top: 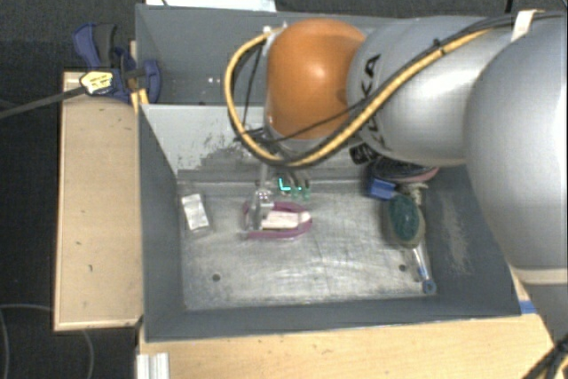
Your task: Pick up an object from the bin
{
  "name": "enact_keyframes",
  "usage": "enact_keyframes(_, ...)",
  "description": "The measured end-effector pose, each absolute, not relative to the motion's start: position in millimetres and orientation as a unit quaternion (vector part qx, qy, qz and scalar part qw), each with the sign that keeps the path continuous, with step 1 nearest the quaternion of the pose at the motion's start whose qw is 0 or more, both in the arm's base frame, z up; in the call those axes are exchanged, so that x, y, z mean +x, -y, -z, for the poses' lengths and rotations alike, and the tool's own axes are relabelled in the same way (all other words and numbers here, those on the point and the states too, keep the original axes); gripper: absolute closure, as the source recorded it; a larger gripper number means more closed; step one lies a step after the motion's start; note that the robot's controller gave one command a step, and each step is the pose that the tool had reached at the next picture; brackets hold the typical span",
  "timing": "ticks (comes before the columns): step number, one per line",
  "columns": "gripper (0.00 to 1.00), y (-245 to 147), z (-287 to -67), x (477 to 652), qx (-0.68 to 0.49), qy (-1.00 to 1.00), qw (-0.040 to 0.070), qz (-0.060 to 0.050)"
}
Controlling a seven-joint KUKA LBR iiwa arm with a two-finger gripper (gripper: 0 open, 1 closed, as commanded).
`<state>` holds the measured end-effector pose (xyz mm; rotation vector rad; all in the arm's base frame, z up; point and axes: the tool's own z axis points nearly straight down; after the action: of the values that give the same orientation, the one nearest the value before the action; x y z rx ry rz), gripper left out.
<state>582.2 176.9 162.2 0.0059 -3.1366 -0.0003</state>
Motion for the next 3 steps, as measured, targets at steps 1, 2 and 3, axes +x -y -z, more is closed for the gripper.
enact_keyframes(1, 0.0, -141, -84, 579.1, 0.11, 0.994, 0.001, 0.0)
enact_keyframes(2, 1.0, -142, -86, 580.3, 0.108, 0.994, -0.001, 0.001)
enact_keyframes(3, 1.0, -140, -168, 584.7, -0.012, 1.0, -0.004, 0.001)
